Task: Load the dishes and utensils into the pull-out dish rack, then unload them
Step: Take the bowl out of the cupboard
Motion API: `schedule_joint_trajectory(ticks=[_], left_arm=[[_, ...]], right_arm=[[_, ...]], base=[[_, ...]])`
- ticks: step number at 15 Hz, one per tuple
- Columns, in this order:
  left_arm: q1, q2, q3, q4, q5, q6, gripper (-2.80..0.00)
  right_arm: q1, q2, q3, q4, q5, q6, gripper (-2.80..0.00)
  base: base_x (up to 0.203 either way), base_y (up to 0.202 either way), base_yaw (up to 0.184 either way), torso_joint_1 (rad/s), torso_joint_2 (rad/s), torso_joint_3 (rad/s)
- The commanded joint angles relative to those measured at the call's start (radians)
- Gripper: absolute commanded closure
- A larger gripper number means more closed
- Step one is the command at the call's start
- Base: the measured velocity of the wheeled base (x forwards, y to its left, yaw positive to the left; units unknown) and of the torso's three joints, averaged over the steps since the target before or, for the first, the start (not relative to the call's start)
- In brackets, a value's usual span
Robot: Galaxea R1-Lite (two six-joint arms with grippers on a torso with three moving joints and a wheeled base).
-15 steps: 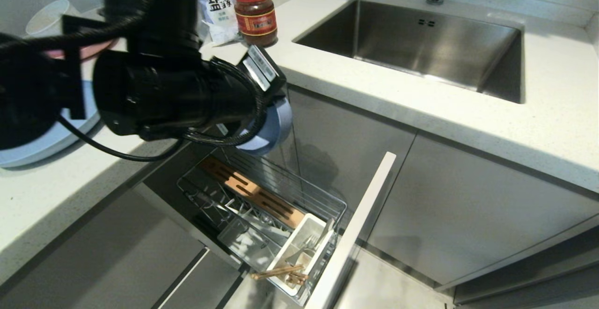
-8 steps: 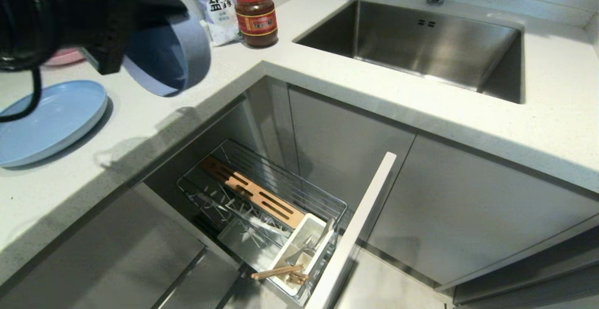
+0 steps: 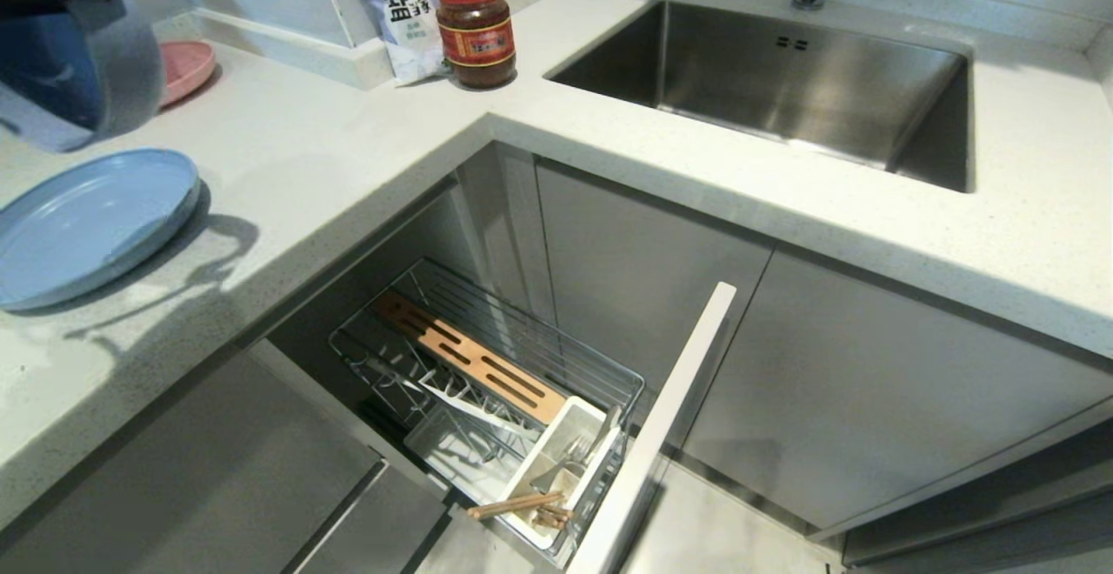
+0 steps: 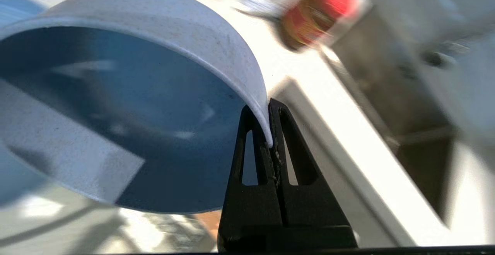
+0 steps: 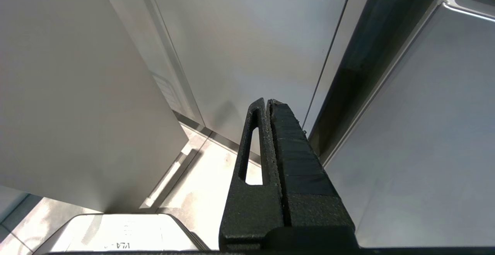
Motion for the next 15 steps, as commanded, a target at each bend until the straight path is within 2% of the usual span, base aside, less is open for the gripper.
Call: schedule_joint_trajectory(ticks=[1, 3, 7, 11, 13, 15], left_arm=[[0.126, 0.005, -0.084, 0.105, 0.005, 0.026, 0.00], [0.223, 0.003, -0.113, 0.166, 0.007, 0.073, 0.00], [0.347, 0.002, -0.116, 0.261, 0.002, 0.197, 0.00], [0.348, 0.066, -0.175, 0.440, -0.016, 0.247, 0.00], [0.348, 0.105, -0.180, 0.458, -0.017, 0.279, 0.00], [0.348, 0.135, -0.181, 0.469, 0.002, 0.283, 0.00]], right_arm=[[-0.001, -0.004, 0.002, 0.000, 0.000, 0.000, 0.00], [-0.001, -0.004, 0.002, 0.000, 0.000, 0.000, 0.00], [-0.001, -0.004, 0.002, 0.000, 0.000, 0.000, 0.00], [-0.001, -0.004, 0.002, 0.000, 0.000, 0.000, 0.00], [-0.001, -0.004, 0.002, 0.000, 0.000, 0.000, 0.00], [-0.001, -0.004, 0.002, 0.000, 0.000, 0.000, 0.00]], base=[[0.000, 0.000, 0.000, 0.000, 0.00, 0.000], [0.000, 0.000, 0.000, 0.000, 0.00, 0.000], [0.000, 0.000, 0.000, 0.000, 0.00, 0.000], [0.000, 0.000, 0.000, 0.000, 0.00, 0.000], [0.000, 0.000, 0.000, 0.000, 0.00, 0.000], [0.000, 0.000, 0.000, 0.000, 0.00, 0.000]])
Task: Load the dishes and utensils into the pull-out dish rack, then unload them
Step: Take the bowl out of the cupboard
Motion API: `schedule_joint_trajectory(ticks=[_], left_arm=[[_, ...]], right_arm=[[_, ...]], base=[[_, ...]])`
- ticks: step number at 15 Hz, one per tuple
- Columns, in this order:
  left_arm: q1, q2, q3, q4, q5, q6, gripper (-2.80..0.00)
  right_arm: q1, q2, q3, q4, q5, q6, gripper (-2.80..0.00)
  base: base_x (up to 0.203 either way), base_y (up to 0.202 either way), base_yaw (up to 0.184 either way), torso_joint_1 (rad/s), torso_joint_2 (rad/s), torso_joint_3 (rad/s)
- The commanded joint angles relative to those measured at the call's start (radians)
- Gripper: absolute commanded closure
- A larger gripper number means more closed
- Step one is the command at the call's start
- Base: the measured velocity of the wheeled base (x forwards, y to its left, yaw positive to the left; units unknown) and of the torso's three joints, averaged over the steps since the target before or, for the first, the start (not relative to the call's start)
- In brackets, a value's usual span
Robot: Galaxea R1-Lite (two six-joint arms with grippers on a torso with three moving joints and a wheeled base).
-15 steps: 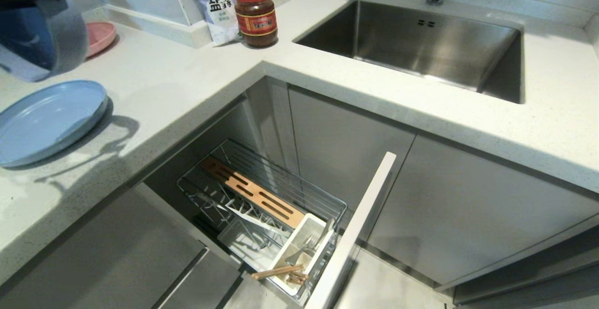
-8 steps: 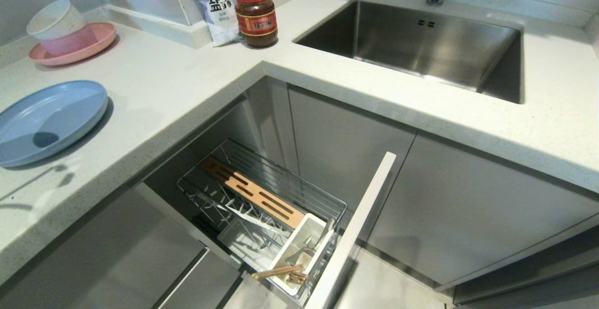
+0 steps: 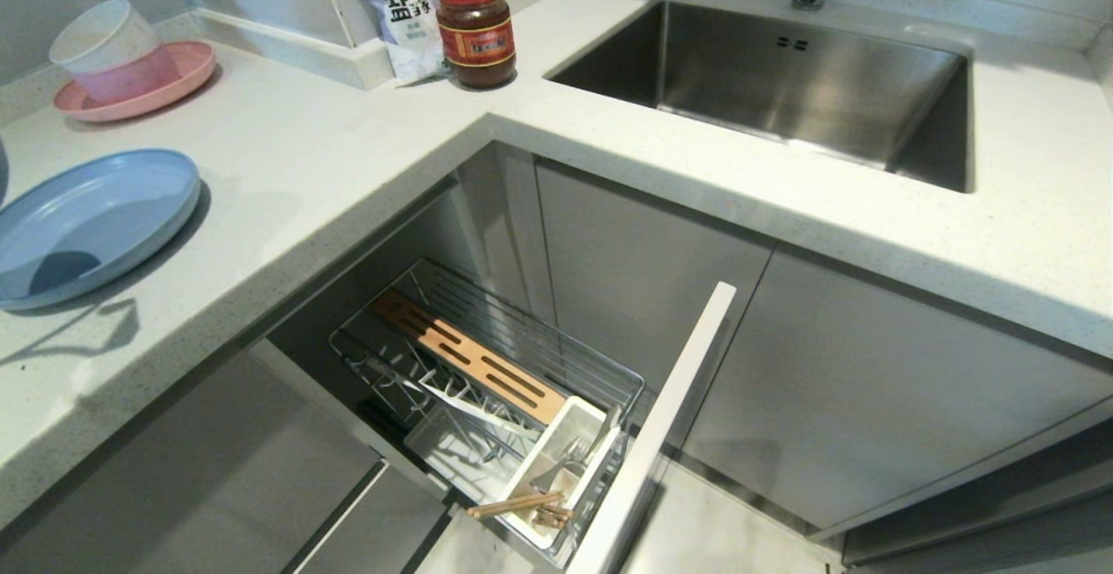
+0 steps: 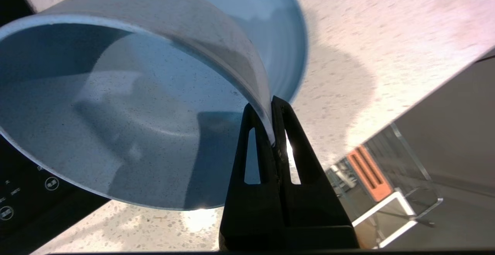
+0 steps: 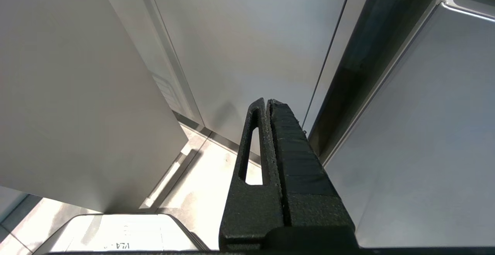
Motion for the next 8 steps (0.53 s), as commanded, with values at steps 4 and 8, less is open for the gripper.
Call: schedule_joint_trajectory(ticks=[4, 8], left_arm=[[-0.001, 0.075, -0.011, 0.093, 0.038, 0.034, 0.00], [-0.005, 0.086, -0.011, 0.157, 0.030, 0.079, 0.00]], right_arm=[[0.014, -0.004, 0.002, 0.000, 0.000, 0.000, 0.00], [-0.001, -0.004, 0.002, 0.000, 0.000, 0.000, 0.00]], base=[[0.000, 0.000, 0.000, 0.000, 0.00, 0.000], [0.000, 0.000, 0.000, 0.000, 0.00, 0.000]])
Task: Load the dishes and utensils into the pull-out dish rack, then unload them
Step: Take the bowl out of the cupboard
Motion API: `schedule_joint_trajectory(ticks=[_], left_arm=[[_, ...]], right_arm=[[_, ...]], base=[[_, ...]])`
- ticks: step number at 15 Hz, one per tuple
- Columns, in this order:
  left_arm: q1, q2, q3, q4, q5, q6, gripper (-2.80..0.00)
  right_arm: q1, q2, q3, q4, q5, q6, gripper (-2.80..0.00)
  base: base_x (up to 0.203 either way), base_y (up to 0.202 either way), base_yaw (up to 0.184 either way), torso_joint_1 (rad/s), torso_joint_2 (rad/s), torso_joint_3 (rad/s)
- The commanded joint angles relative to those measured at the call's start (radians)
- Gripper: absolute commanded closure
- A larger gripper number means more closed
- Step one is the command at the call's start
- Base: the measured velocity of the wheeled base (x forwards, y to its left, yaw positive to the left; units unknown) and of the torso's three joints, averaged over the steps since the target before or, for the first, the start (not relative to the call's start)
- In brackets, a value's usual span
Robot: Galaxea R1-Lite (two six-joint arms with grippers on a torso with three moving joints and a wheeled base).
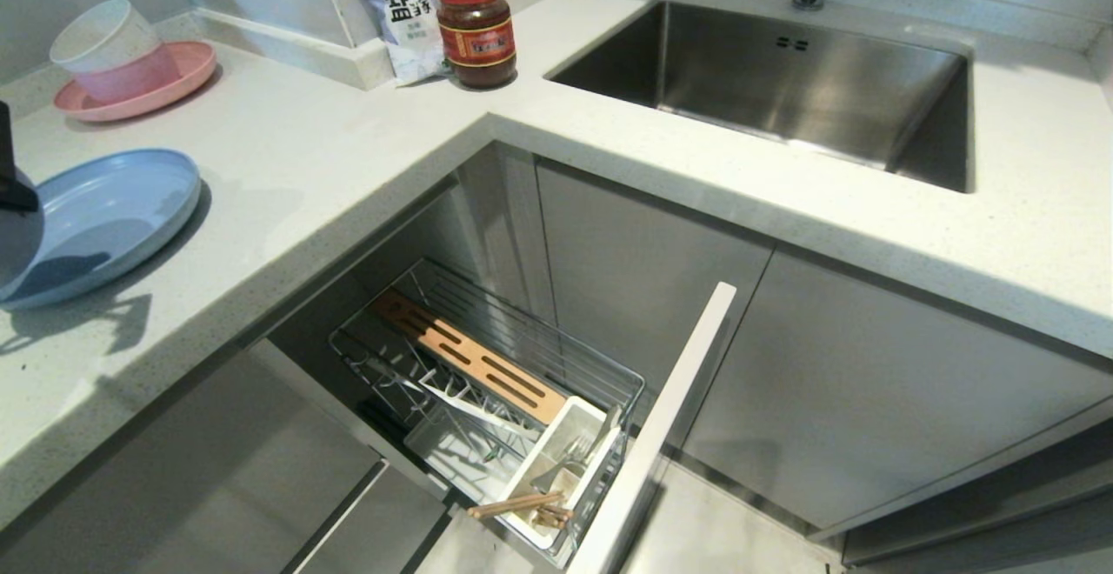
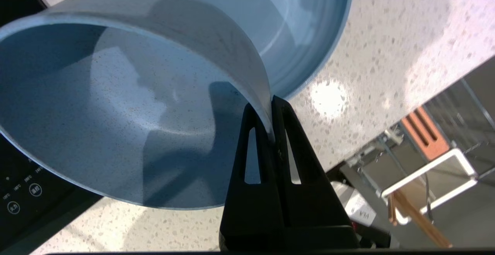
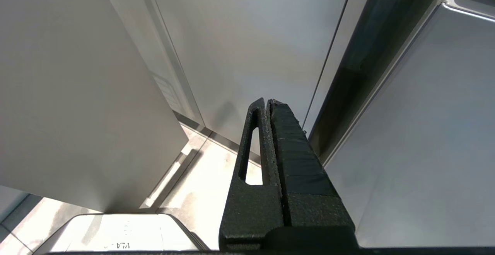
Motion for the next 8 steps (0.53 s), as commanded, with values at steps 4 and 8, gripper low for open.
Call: schedule_joint_trajectory(ticks=[4, 8], left_arm=[[-0.001, 0.034, 0.000, 0.000, 0.006, 0.000, 0.00], [0.017, 0.075, 0.000, -0.045, 0.009, 0.000, 0.00]], right_arm=[[-0.002, -0.004, 0.002, 0.000, 0.000, 0.000, 0.00], [-0.002, -0.004, 0.002, 0.000, 0.000, 0.000, 0.00]], base=[[0.000, 0.000, 0.000, 0.000, 0.00, 0.000], [0.000, 0.000, 0.000, 0.000, 0.00, 0.000]])
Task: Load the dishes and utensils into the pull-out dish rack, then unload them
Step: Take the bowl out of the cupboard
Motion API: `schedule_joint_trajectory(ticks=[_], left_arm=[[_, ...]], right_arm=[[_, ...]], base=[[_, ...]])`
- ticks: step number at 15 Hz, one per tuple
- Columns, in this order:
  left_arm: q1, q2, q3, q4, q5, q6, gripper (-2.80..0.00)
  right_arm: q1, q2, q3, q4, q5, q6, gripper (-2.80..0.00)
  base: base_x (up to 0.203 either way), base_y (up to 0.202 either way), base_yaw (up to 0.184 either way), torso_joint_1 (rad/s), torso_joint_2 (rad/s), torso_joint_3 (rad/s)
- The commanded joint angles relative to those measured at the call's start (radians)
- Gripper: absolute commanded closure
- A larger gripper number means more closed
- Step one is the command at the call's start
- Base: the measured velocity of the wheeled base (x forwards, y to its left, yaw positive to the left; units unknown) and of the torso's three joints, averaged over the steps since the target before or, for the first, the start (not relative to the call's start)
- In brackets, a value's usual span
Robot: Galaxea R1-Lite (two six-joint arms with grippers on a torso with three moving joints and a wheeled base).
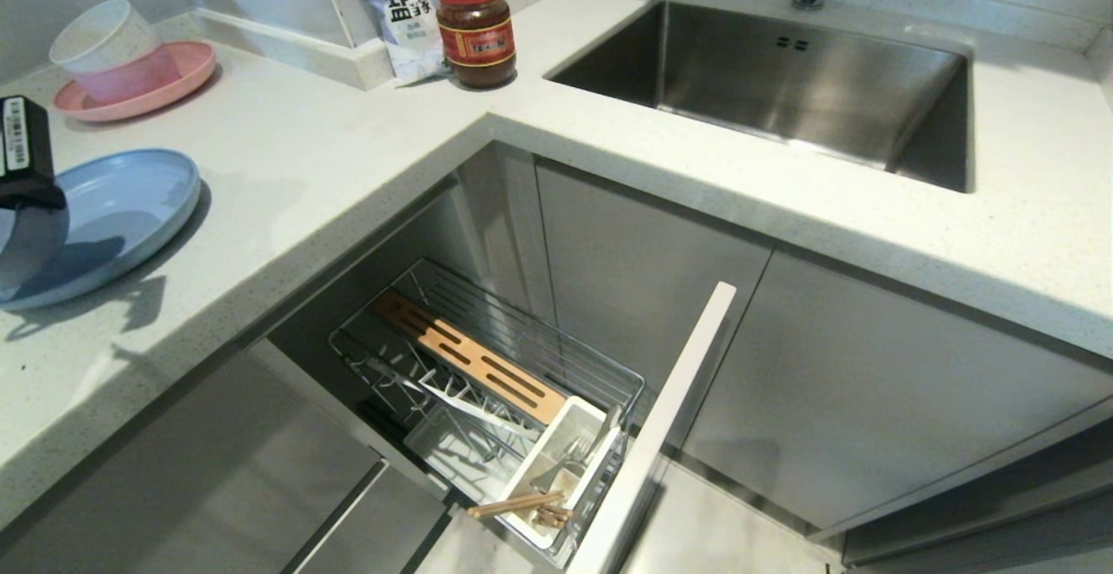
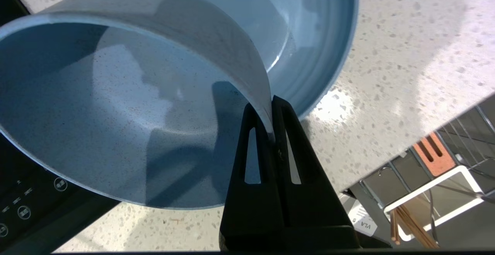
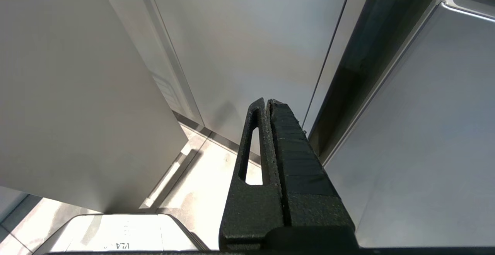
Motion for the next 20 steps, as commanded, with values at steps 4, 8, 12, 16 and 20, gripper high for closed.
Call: schedule_joint_trajectory(ticks=[4, 8, 12, 16, 20], left_arm=[[0.009, 0.066, 0.000, 0.003, 0.028, 0.000, 0.00], [0.010, 0.082, 0.000, 0.004, 0.075, -0.002, 0.00], [0.010, 0.085, 0.000, 0.004, 0.081, -0.002, 0.00], [0.010, 0.082, 0.000, 0.003, 0.081, -0.003, -2.80], [0.010, 0.067, 0.000, 0.001, 0.081, -0.006, -2.80]], right_arm=[[0.000, -0.004, 0.002, 0.000, 0.000, 0.000, 0.00], [0.000, -0.004, 0.002, 0.000, 0.000, 0.000, 0.00], [0.000, -0.004, 0.002, 0.000, 0.000, 0.000, 0.00], [0.001, -0.004, 0.002, 0.000, 0.000, 0.000, 0.00], [0.001, -0.004, 0.002, 0.000, 0.000, 0.000, 0.00]], base=[[0.000, 0.000, 0.000, 0.000, 0.00, 0.000], [0.000, 0.000, 0.000, 0.000, 0.00, 0.000], [0.000, 0.000, 0.000, 0.000, 0.00, 0.000], [0.000, 0.000, 0.000, 0.000, 0.00, 0.000], [0.000, 0.000, 0.000, 0.000, 0.00, 0.000]])
